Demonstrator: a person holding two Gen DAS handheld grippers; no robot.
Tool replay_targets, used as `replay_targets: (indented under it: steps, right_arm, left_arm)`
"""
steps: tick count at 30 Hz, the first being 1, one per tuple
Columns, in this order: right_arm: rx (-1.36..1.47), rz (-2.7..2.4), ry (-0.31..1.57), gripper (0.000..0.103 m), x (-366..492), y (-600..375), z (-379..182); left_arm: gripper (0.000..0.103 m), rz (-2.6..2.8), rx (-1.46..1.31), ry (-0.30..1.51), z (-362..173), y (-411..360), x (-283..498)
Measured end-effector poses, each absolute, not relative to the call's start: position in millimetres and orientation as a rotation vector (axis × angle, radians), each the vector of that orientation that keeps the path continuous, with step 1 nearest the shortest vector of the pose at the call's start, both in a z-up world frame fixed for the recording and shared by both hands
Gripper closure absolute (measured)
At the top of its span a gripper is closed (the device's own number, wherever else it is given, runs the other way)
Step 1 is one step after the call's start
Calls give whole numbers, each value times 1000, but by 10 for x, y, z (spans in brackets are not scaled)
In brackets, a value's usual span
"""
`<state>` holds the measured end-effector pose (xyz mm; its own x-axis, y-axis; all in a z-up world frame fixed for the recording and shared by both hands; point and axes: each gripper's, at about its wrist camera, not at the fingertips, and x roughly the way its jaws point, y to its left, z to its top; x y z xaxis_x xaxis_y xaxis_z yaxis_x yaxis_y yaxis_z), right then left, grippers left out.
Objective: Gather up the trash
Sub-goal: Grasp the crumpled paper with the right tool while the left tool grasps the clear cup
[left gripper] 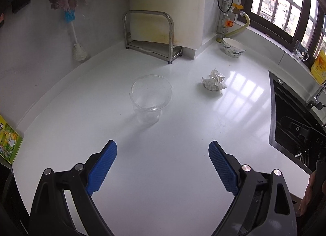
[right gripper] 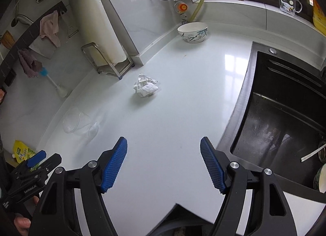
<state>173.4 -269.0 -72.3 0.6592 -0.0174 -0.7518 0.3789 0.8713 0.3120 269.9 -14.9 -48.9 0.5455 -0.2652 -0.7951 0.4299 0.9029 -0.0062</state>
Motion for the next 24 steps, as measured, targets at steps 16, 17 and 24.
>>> replay_targets:
  steps: [16,17,24]
  right_arm:
    - [425,-198,818,32,2793,-2660,-1026]
    - [421,-197,820,32,2840,-2662,-1052]
    - [403,-176,825,32,3137,-2661,-1129]
  left_arm:
    - [12,-404,182,888,-949,-128,3225]
    - [12,-406,185,887,-975,-136,3232]
    - [12,-414,157,876,-1076,-192,3300]
